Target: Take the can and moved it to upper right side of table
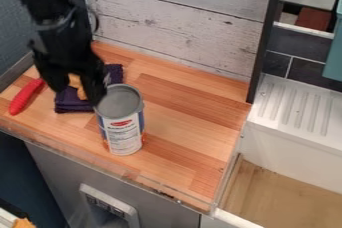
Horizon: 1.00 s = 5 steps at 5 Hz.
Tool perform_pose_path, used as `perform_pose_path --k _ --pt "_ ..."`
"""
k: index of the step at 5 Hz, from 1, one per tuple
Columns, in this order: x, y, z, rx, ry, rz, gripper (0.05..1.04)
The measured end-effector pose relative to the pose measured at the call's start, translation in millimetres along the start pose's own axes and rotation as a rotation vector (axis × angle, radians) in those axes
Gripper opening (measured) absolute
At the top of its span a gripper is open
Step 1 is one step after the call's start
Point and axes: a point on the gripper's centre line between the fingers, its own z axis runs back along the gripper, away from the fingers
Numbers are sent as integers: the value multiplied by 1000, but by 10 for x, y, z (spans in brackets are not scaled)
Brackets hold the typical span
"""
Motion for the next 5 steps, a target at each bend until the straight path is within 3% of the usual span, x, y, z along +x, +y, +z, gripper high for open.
perform_pose_path --k 2,4,5 --pt "-88 -110 -328 47 87 -185 1001" --pt "-53 -173 -568 59 137 -209 1001" --pt "33 -177 -635 59 135 -188 1001"
